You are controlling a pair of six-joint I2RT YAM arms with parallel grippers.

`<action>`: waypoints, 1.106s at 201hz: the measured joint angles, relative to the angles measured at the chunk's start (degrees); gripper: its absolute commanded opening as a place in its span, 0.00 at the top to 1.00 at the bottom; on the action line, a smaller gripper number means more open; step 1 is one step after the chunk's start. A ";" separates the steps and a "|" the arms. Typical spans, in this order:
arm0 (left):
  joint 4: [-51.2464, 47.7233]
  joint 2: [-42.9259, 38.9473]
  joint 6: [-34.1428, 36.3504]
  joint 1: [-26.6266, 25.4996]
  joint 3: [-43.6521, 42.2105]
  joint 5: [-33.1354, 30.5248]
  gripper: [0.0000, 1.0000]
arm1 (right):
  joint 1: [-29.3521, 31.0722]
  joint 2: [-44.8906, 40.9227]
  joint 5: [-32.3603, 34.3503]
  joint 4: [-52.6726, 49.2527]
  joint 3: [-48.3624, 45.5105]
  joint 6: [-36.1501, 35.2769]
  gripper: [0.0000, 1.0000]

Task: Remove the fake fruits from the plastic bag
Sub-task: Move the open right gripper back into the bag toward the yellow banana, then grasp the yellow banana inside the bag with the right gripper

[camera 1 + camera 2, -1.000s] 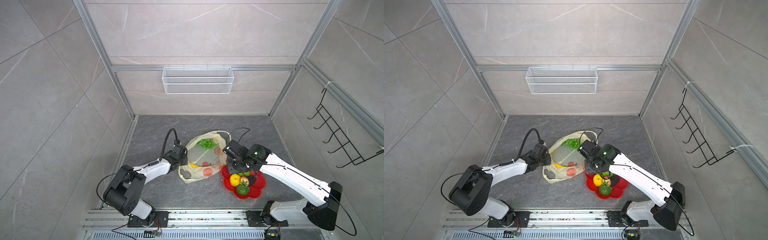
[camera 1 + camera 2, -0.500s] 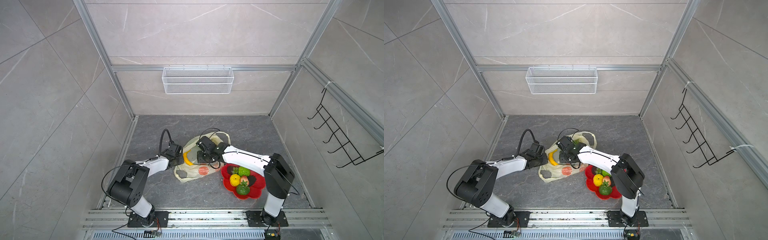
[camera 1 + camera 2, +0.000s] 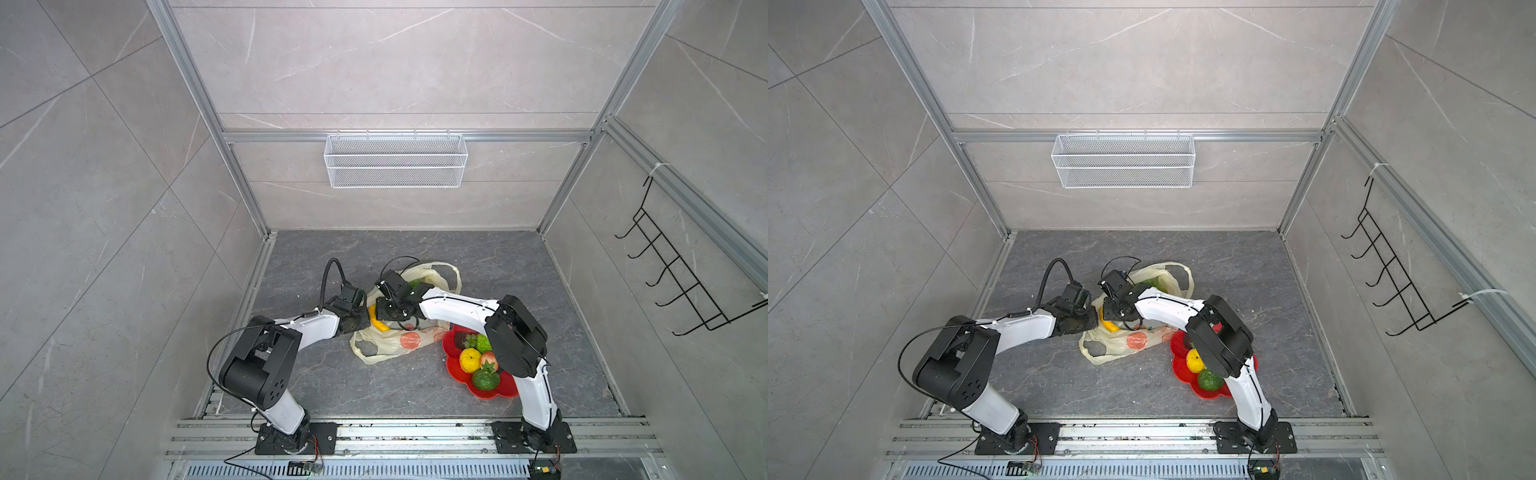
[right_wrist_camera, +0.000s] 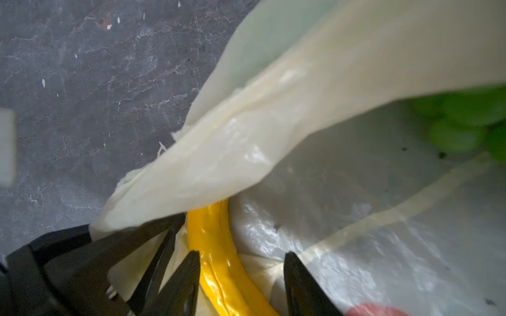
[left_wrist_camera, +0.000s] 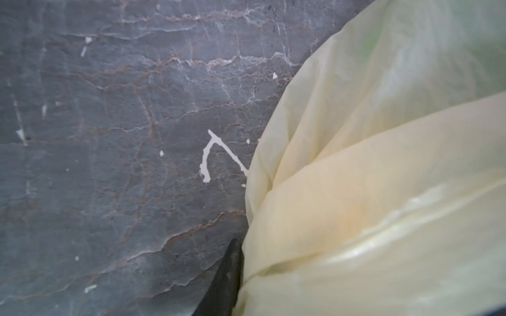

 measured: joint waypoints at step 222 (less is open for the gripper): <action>0.09 0.00 0.00 0.00 0.00 0.57 0.80 | 0.00 7.45 0.59 -6.14 8.46 -2.45 0.80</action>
